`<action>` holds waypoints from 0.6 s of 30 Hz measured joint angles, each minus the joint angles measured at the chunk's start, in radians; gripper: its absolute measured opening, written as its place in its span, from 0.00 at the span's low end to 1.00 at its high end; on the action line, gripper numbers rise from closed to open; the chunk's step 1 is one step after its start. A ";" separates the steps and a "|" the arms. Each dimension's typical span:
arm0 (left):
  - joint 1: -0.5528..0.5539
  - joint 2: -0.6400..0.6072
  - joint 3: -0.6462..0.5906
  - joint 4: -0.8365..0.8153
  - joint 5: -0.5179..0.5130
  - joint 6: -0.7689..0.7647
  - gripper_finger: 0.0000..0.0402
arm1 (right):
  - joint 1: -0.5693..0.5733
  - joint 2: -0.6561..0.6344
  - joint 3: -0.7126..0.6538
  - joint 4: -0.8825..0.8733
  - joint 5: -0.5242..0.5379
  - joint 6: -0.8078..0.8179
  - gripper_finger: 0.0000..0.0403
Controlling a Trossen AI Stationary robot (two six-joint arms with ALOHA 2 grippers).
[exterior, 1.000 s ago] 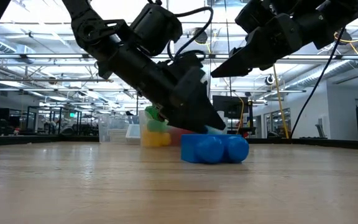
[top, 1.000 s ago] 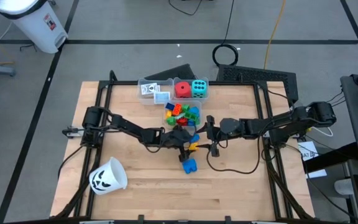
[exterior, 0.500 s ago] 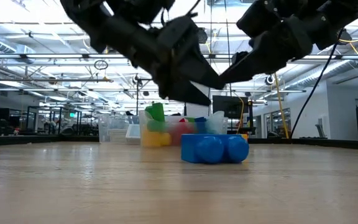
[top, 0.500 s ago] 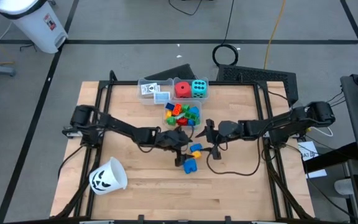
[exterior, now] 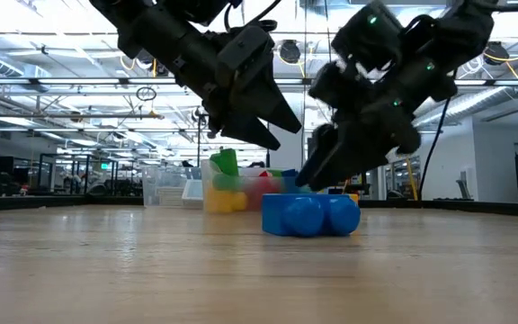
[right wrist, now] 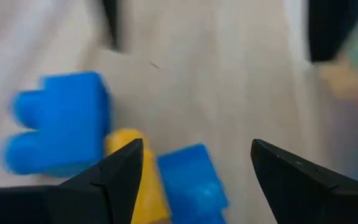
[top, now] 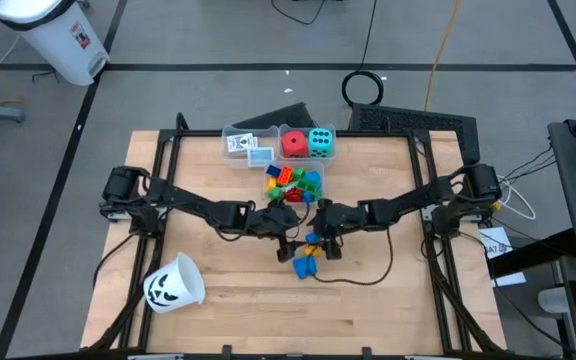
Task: Pick & Place Toys
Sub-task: Put the top blue game piece into the bottom transparent bin
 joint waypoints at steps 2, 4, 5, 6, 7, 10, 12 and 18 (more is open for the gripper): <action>0.000 0.000 0.000 -0.001 0.000 -0.006 0.94 | -0.008 -0.008 0.002 -0.047 0.033 -0.001 0.66; 0.000 0.000 0.000 -0.010 0.000 -0.006 0.94 | -0.016 -0.011 0.002 -0.083 0.068 0.001 0.66; 0.000 0.000 0.000 -0.019 0.000 -0.006 0.94 | -0.019 -0.016 0.003 -0.117 0.079 0.004 0.66; 0.000 0.000 0.000 -0.024 0.000 -0.006 0.94 | -0.020 -0.032 0.001 -0.170 0.086 0.016 0.66; 0.000 0.000 0.000 -0.025 0.000 -0.007 0.94 | -0.020 -0.050 -0.001 -0.209 0.097 0.032 0.66; 0.000 0.000 0.000 -0.029 0.000 -0.007 0.94 | -0.021 -0.091 0.005 -0.299 0.099 0.068 0.66; 0.000 0.000 0.000 -0.033 0.000 -0.007 0.94 | -0.020 -0.111 -0.001 -0.357 0.097 0.074 0.66; 0.001 0.000 0.000 -0.035 -0.001 -0.007 0.94 | -0.020 -0.089 0.004 -0.277 0.085 0.067 0.66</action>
